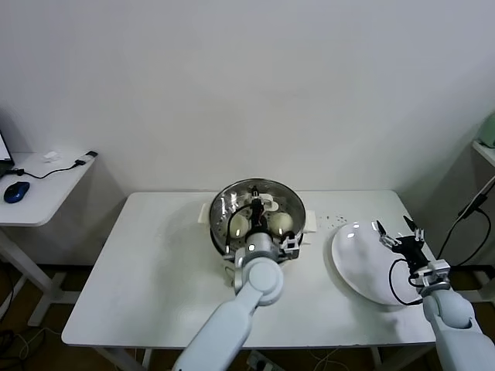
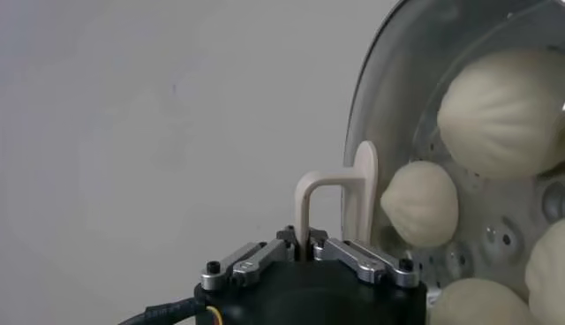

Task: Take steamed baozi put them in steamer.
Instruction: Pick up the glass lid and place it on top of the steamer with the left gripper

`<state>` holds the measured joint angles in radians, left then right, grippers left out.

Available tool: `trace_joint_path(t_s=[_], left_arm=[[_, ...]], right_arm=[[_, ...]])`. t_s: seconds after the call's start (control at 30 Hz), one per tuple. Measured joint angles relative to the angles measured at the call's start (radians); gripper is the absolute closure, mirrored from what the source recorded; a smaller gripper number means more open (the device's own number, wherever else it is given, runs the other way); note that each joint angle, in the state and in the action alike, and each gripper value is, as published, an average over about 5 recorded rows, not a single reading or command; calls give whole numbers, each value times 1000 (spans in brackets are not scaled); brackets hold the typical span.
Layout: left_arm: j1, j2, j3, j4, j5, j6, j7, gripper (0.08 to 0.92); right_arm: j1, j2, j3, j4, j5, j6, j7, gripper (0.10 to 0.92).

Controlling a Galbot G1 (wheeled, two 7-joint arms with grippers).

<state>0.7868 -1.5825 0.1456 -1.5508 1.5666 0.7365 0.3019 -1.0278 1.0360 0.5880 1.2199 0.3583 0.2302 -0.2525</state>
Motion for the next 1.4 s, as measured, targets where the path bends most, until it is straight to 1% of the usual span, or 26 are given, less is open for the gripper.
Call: trace_joint_path(t_s=[0.53,0.9,1.0,1.23,1.4], left_arm=[[-1,4,1,13,8,0,-15,849],[4,8,2,9,16,0,1,840],[2,8,4,8,10,0,2,782],[-3,9,6,-9,1,0,-1,575],[3,23,19,-36,-6,0,10,437]], right_arm=[[-5,11,4,0,-8,1,-2,203],[-8,15,7,1,-11,2,-5,203],[-7,15,7,0,-11,2,-8,203],[-4,18,8,-4,-15,2,-15,203],[2,18,9,-8,-17,2,-16,203]])
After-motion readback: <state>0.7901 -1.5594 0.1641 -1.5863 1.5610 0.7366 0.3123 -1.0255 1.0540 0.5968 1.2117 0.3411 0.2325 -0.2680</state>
